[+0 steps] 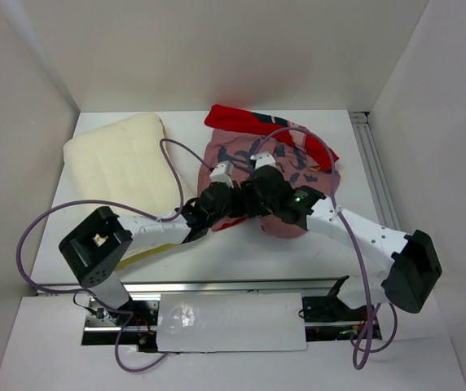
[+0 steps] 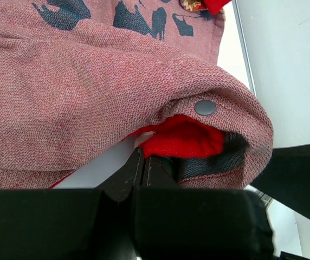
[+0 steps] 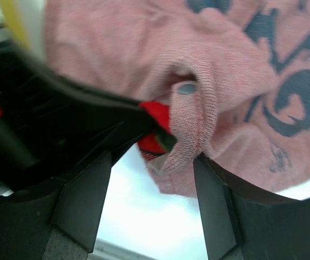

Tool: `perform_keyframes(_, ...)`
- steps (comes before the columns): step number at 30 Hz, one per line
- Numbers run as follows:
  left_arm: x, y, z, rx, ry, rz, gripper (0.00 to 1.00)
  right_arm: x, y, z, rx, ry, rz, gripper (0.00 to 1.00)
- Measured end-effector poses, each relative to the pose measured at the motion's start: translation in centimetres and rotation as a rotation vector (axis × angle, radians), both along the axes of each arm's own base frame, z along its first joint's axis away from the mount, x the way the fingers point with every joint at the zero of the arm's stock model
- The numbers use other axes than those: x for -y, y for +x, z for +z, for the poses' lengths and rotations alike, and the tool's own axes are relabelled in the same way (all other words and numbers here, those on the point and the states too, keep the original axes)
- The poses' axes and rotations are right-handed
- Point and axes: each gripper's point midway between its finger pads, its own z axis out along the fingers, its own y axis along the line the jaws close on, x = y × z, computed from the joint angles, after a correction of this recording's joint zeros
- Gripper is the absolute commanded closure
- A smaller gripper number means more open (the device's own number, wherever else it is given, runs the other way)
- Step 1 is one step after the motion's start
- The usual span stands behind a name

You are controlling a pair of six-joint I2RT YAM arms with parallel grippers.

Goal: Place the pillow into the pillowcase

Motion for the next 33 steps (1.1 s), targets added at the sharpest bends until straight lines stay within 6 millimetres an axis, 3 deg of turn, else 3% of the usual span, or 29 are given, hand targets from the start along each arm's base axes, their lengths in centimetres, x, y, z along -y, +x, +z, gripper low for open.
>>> perform_keyframes(7, -0.5, -0.5, 0.7, 0.009, -0.008, 0.0, 1.0, 1.9, 1.5, 0.0, 0.077, -0.057, -0.196, 0.38)
perform_keyframes(10, -0.6, -0.5, 0.9, 0.011, -0.009, 0.004, 1.0, 2.4, 2.0, -0.7, 0.076, -0.095, -0.243, 0.46)
perform_keyframes(14, -0.8, -0.6, 0.7, 0.005, 0.0, 0.008, 1.0, 3.0, 2.1, -1.8, 0.061, -0.138, -0.277, 0.5)
perform_keyframes(15, -0.8, -0.6, 0.6, 0.004, 0.0, 0.007, 1.0, 3.1, 2.1, -1.8, 0.062, -0.14, -0.281, 0.57)
perform_keyframes(16, -0.8, -0.6, 0.7, 0.005, 0.0, 0.007, 1.0, 3.2, 2.2, -1.8, 0.066, -0.143, -0.288, 0.85)
perform_keyframes(17, -0.8, -0.7, 0.6, 0.004, 0.0, 0.005, 1.0, 3.5, 2.4, -1.8, 0.074, -0.149, -0.305, 0.99)
perform_keyframes(24, -1.4, -2.0, 1.5, -0.013, -0.007, 0.017, 1.0, 6.0, 5.0, -1.9, 0.106, -0.175, -0.477, 1.0)
perform_keyframes(29, -2.3, -2.3, 1.7, -0.05, -0.004, 0.071, 1.0, 6.7, 6.7, -0.8, 0.138, -0.161, -0.549, 1.0)
perform_keyframes(31, -3.9, -3.7, 0.0, -0.098, 0.058, 0.086, 1.0, 9.9, 7.9, 0.0, 0.176, -0.211, -0.641, 1.0)
perform_keyframes(33, -6.4, -5.7, -3.4, -0.184, 0.152, 0.104, 1.0, 13.8, 9.1, 0.9, 0.207, -0.257, -0.749, 1.0)
